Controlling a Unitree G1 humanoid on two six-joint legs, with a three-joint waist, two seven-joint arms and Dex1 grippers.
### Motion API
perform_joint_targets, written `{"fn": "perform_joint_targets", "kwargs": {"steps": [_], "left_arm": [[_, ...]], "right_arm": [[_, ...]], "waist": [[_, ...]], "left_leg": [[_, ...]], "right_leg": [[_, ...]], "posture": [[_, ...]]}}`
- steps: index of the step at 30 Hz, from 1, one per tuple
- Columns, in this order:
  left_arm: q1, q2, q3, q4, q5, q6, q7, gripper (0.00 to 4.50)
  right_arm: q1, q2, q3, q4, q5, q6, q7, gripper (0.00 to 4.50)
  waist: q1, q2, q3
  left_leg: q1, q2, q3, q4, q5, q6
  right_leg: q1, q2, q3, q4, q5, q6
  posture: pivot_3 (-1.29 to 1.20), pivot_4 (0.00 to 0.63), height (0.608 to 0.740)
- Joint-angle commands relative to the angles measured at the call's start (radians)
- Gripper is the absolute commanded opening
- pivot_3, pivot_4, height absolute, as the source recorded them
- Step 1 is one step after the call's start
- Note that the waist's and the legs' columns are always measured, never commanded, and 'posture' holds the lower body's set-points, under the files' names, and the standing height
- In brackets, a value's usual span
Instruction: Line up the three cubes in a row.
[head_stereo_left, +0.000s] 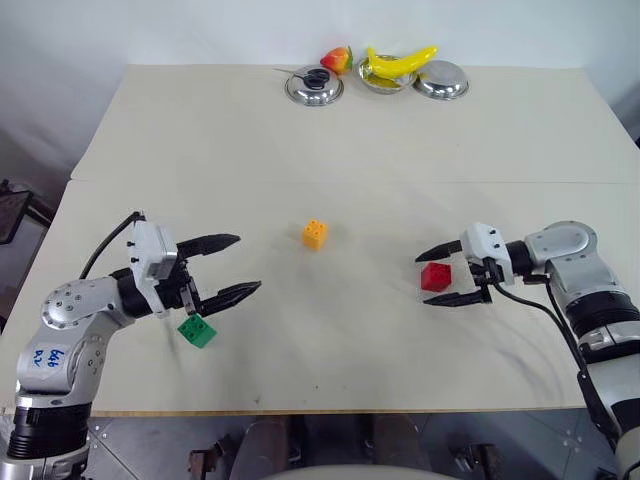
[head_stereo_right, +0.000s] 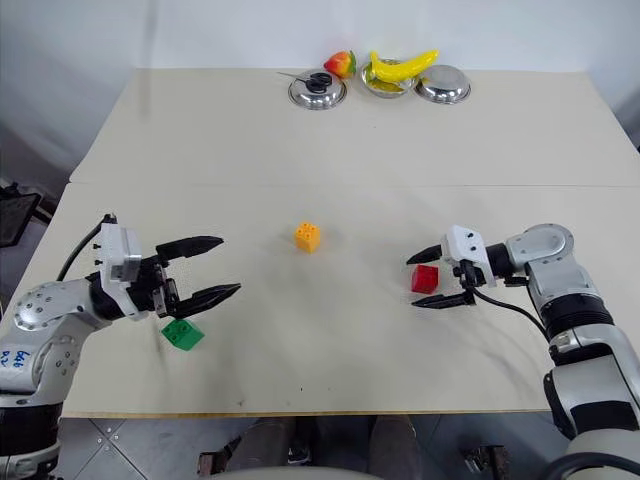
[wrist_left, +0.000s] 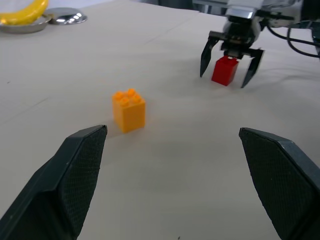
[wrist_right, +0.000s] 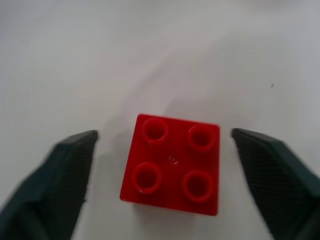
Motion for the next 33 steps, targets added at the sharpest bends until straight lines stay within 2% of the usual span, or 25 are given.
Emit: {"fn": "perform_joint_targets", "kwargs": {"steps": [1,4,8,12,15,20,24,28,33], "left_arm": [[0.035,0.012,0.068,0.018,-0.011,-0.04,-0.008,4.5],[0.113,0.018,0.165,0.075,-0.018,-0.076,-0.026,4.5],[0.226,0.02,0.312,0.163,-0.033,-0.109,-0.04,4.5],[0.321,0.035,0.406,0.262,-0.021,-0.129,-0.063,4.5],[0.389,0.049,0.446,0.332,-0.012,-0.152,-0.099,4.5],[0.492,0.065,0.479,0.354,0.003,-0.194,-0.159,4.5],[0.53,0.056,0.47,0.339,-0.001,-0.229,-0.198,4.5],[0.573,0.036,0.4,0.186,-0.018,-0.232,-0.249,4.5],[0.536,-0.014,0.255,0.009,0.017,-0.212,-0.168,4.5]], "right_arm": [[-0.024,-0.04,-0.088,-0.1,0.11,0.023,0.057,4.49],[0.077,-0.073,-0.181,-0.276,0.268,0.108,0.057,4.49],[0.28,-0.076,-0.316,-0.502,0.37,0.225,0.023,4.49],[0.471,-0.035,-0.392,-0.734,0.432,0.301,-0.057,4.49],[0.583,0.001,-0.406,-0.837,0.416,0.298,-0.059,4.49],[0.66,0.043,-0.422,-0.823,0.374,0.183,0.033,4.49],[0.662,0.043,-0.434,-0.749,0.394,0.11,0.057,4.49],[0.655,-0.007,-0.418,-0.686,0.395,0.075,0.057,4.49],[0.674,-0.094,-0.408,-0.585,0.393,0.003,0.057,4.49]], "waist": [[0.0,0.0,0.0],[0.001,0.0,0.0],[0.005,-0.001,0.0],[0.011,-0.002,0.0],[0.016,-0.002,0.0],[0.022,-0.004,0.0],[0.026,-0.005,0.0],[0.026,-0.005,0.0],[0.025,-0.005,0.0]], "left_leg": [[0.0,0.0,0.0,0.0,0.0,0.0],[0.0,0.0,-0.001,0.0,0.0,0.0],[0.0,0.002,-0.003,0.0,-0.002,-0.002],[-0.001,0.0,-0.003,0.0,-0.002,-0.001],[0.0,0.001,-0.002,0.0,-0.002,-0.001],[0.001,0.001,-0.001,0.0,-0.004,-0.002],[0.002,0.001,-0.001,0.0,-0.005,-0.001],[0.002,0.001,-0.001,0.0,-0.007,-0.004],[0.002,0.001,-0.001,0.0,-0.006,-0.002]], "right_leg": [[0.0,0.0,0.0,0.0,0.0,0.0],[0.0,0.0,-0.001,0.0,0.0,0.0],[0.001,0.0,-0.006,0.0,-0.001,-0.002],[0.001,-0.002,-0.007,0.0,-0.001,-0.002],[0.001,-0.003,-0.007,0.0,-0.001,-0.002],[0.0,-0.003,-0.006,0.0,-0.001,-0.002],[0.0,-0.004,-0.006,0.0,-0.001,-0.002],[0.0,-0.006,-0.006,0.0,-0.001,-0.003],[0.001,-0.006,-0.006,0.0,-0.002,-0.003]], "posture": [[0.0,0.15,0.74],[0.0,0.15,0.74],[0.0,0.15,0.74],[0.0,0.15,0.74],[0.0,0.15,0.74],[0.0,0.15,0.74],[0.0,0.15,0.74],[0.0,0.15,0.74],[0.0,0.15,0.74]]}}
